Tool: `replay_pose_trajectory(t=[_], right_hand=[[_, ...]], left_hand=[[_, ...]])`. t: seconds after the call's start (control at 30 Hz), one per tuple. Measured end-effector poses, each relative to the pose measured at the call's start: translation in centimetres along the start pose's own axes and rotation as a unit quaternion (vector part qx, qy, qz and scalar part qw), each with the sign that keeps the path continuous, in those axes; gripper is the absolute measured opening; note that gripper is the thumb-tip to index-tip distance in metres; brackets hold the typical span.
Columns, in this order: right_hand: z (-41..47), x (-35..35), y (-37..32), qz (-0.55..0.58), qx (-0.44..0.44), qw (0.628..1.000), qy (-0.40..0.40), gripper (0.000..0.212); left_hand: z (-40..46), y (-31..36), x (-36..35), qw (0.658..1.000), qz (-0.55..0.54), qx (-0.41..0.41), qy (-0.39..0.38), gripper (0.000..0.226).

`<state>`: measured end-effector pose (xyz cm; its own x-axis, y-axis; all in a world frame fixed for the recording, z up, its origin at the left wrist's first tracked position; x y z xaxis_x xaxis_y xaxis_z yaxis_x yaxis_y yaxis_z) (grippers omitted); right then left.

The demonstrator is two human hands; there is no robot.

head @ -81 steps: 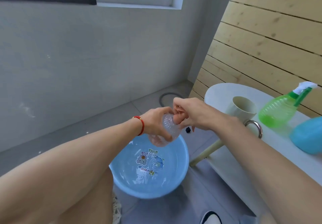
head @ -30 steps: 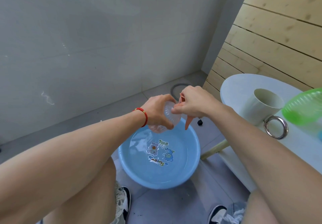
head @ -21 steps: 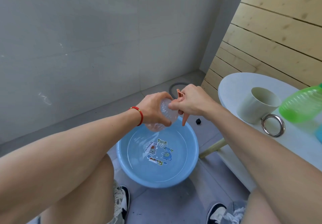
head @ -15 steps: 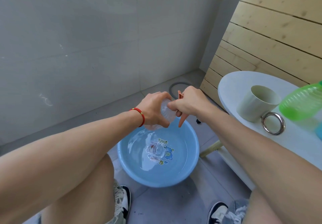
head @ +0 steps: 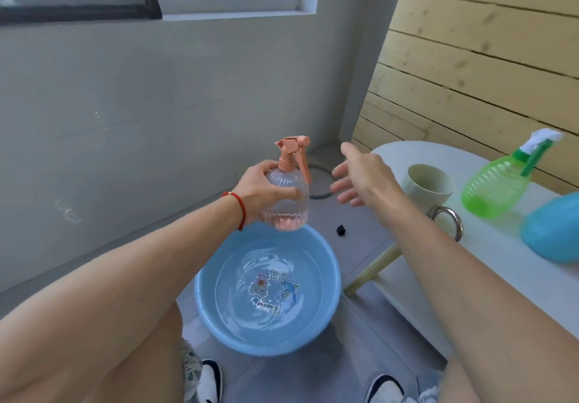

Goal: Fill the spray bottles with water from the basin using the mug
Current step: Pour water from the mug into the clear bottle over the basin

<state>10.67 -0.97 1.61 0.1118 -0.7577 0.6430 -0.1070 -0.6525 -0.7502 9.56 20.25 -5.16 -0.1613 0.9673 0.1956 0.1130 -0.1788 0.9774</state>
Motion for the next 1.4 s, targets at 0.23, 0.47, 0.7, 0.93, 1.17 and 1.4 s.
replay_pose_trajectory(t=[0.23, 0.47, 0.7, 0.93, 1.17, 1.4], right_hand=[[-2.2, 6.4, 4.1, -0.014, 0.007, 0.997, 0.069, 0.046], [-4.5, 11.9, 6.0, -0.068, 0.048, 0.979, 0.187, 0.033], [-5.2, 18.3, 11.5, -0.090, -0.031, 0.948, 0.304, 0.019], [-5.0, 19.9, 14.3, -0.110, -0.066, 0.945, 0.301, 0.013], [-5.1, 19.9, 14.4, -0.140, -0.053, 0.945, 0.289, 0.009], [-4.9, 20.6, 13.4, -0.133, -0.002, 0.929, 0.345, 0.019]], left_hand=[[3.2, 10.2, -5.3, 0.996, -0.041, -0.067, -0.040, 0.061], [7.2, 18.3, -14.7, 0.992, 0.021, -0.110, -0.061, 0.092], [10.1, 18.1, -24.3, 0.980, 0.130, -0.094, -0.121, 0.084], [11.7, 15.8, -30.1, 0.947, 0.244, -0.096, -0.184, 0.094], [12.9, 14.5, -32.3, 0.942, 0.234, -0.108, -0.217, 0.093], [12.2, 14.1, -31.8, 0.935, 0.199, -0.068, -0.284, 0.090]])
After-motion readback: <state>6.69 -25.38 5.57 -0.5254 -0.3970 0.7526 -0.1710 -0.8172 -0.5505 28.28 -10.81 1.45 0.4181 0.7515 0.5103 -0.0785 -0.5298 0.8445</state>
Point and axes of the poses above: each hand's wrist, its own z-axis towards the middle knuckle, its own x-axis out of the back of the hand, y = z × x, the point moved 8 cm from there along z, towards the middle knuckle, and after that the axes turned 6 degrees about -z, right-handed, at the moved point
